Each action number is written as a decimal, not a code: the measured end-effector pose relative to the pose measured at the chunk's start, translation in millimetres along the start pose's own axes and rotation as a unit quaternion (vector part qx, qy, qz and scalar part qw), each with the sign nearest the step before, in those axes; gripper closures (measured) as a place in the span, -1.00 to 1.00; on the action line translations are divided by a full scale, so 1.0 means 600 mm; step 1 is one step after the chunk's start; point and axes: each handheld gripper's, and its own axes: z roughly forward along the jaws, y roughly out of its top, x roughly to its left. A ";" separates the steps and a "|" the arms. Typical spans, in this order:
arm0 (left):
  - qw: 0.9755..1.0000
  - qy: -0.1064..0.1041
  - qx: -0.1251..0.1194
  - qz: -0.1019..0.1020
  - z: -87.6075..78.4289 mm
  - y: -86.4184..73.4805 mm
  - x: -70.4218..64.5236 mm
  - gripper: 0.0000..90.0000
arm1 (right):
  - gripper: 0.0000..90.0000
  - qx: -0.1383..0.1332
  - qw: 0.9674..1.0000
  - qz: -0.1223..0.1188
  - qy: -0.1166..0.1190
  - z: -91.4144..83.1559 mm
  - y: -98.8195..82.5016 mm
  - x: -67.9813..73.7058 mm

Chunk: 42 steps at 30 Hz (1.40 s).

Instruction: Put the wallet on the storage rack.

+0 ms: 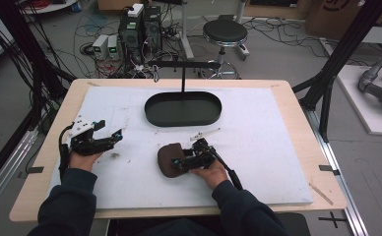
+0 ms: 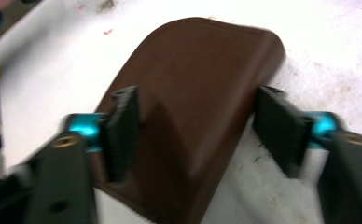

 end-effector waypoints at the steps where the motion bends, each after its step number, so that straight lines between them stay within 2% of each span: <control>1: 1.000 0.000 0.000 0.002 0.000 0.000 0.001 -0.48 | 0.22 -0.007 1.000 0.001 0.007 -0.007 0.001 0.000; 2: 1.000 0.001 0.000 -0.001 0.000 -0.001 0.001 -0.48 | 0.22 -0.007 1.000 0.001 0.007 -0.007 0.001 0.000; 5: 1.000 0.003 0.001 -0.001 0.000 -0.002 0.002 -0.48 | 0.47 -0.020 1.000 -0.013 0.015 -0.018 0.005 0.001; 6: 1.000 0.002 0.001 -0.001 -0.001 -0.002 0.003 -0.48 | 0.53 -0.024 0.999 -0.011 0.019 -0.021 0.006 0.001; 10: 1.000 0.004 0.000 -0.005 -0.003 -0.004 0.005 -0.48 | 0.63 -0.027 0.999 -0.015 0.021 -0.032 0.008 0.000; 13: 1.000 0.002 -0.005 -0.007 -0.004 -0.004 0.005 -0.48 | 0.67 -0.035 0.999 -0.036 -0.002 -0.049 0.014 -0.001; 16: 1.000 -0.001 -0.005 -0.006 -0.004 -0.004 0.003 -0.48 | 0.68 -0.039 0.998 -0.046 -0.035 -0.071 0.019 -0.010; 17: 1.000 -0.002 -0.007 -0.006 -0.004 -0.004 0.002 -0.48 | 0.69 -0.040 0.996 -0.053 -0.062 -0.088 0.021 -0.018; 18: 1.000 -0.003 -0.008 -0.007 -0.004 -0.004 0.002 -0.48 | 0.69 -0.040 0.996 -0.053 -0.062 -0.088 0.021 -0.018; 19: 1.000 -0.004 -0.008 -0.005 -0.003 -0.004 0.002 -0.48 | 0.69 -0.043 0.995 -0.055 -0.077 -0.096 0.022 -0.022; 20: 1.000 -0.005 -0.009 -0.008 -0.003 -0.004 0.002 -0.48 | 0.70 -0.041 0.992 -0.058 -0.103 -0.113 0.023 -0.029; 21: 1.000 -0.006 -0.008 -0.008 -0.002 -0.004 0.002 -0.48 | 0.70 -0.041 0.992 -0.058 -0.103 -0.113 0.023 -0.029; 22: 1.000 -0.006 -0.008 -0.008 -0.002 -0.005 0.002 -0.48 | 0.70 -0.042 0.991 -0.060 -0.116 -0.122 0.023 -0.033; 23: 1.000 -0.008 -0.008 -0.010 -0.001 -0.005 0.002 -0.48 | 0.71 -0.043 0.987 -0.064 -0.141 -0.137 0.023 -0.041; 25: 1.000 -0.010 -0.008 -0.009 -0.001 -0.005 0.002 -0.48 | 0.72 -0.042 0.986 -0.059 -0.149 -0.145 0.023 -0.045; 26: 1.000 -0.011 -0.009 -0.010 0.000 -0.004 0.001 -0.48 | 0.72 -0.043 0.985 -0.060 -0.159 -0.152 0.022 -0.049; 28: 1.000 -0.013 -0.010 -0.009 0.000 -0.004 0.001 -0.48 | 0.73 -0.042 0.981 -0.062 -0.180 -0.166 0.021 -0.055; 31: 1.000 -0.016 -0.013 -0.009 0.001 -0.003 0.000 -0.48 | 0.74 -0.033 0.972 -0.080 -0.218 -0.180 0.021 -0.056; 34: 1.000 -0.018 -0.019 -0.012 0.000 -0.002 -0.001 -0.48 | 0.74 -0.024 0.968 -0.093 -0.233 -0.183 0.021 -0.053; 36: 1.000 -0.019 -0.019 -0.012 0.000 -0.002 -0.001 -0.48 | 0.73 -0.025 0.968 -0.102 -0.229 -0.180 0.022 -0.049; 37: 1.000 -0.019 -0.018 -0.012 0.001 -0.003 -0.001 -0.48 | 0.70 -0.030 0.966 -0.113 -0.231 -0.175 0.023 -0.044; 42: 1.000 -0.022 -0.020 -0.011 0.001 -0.003 -0.003 -0.48 | 0.69 -0.048 0.966 -0.129 -0.219 -0.166 0.021 -0.040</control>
